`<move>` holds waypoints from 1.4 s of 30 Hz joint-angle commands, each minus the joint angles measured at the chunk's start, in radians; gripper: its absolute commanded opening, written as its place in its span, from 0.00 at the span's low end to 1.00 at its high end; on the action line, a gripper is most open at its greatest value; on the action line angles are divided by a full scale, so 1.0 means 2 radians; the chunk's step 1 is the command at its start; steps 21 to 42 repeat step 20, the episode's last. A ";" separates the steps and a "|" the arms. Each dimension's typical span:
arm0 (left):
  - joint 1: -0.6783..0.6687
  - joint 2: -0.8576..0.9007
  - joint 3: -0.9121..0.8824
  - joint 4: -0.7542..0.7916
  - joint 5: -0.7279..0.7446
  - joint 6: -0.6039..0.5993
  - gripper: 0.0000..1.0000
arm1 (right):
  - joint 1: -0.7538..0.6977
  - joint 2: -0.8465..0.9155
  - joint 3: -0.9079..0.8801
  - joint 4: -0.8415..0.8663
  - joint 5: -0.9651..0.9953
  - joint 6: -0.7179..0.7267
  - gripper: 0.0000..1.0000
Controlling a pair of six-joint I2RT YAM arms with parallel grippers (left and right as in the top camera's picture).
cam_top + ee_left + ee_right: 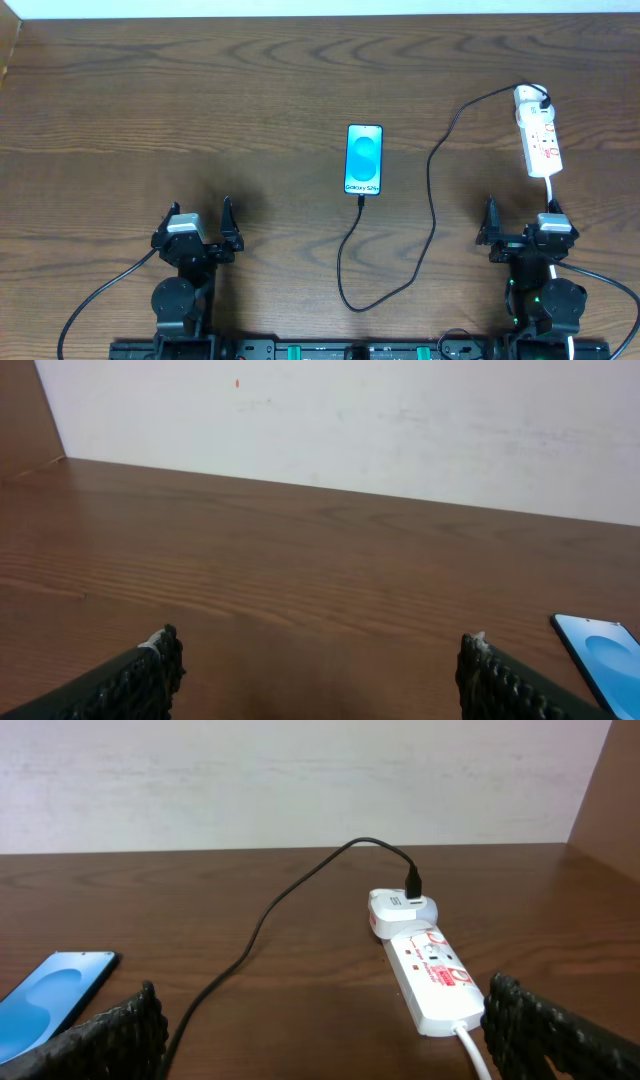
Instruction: Plug charger to phone and switch on socket
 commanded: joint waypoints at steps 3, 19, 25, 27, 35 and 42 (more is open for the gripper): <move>0.003 -0.003 -0.008 -0.020 -0.005 0.002 0.88 | 0.004 -0.004 -0.001 -0.002 0.004 -0.006 0.99; 0.003 -0.003 -0.008 -0.020 -0.005 0.002 0.88 | 0.004 -0.004 -0.001 -0.002 0.004 -0.006 0.99; 0.003 -0.003 -0.008 -0.020 -0.005 0.002 0.88 | 0.004 -0.004 -0.001 -0.002 0.004 -0.006 0.99; 0.003 -0.003 -0.008 -0.020 -0.005 0.002 0.88 | 0.004 -0.004 -0.001 -0.002 0.004 -0.006 0.99; 0.003 -0.003 -0.008 -0.020 -0.005 0.002 0.88 | 0.004 -0.004 -0.001 -0.002 0.004 -0.006 0.99; 0.003 -0.003 -0.008 -0.020 -0.005 0.002 0.88 | 0.004 -0.004 -0.001 -0.002 0.004 -0.006 0.99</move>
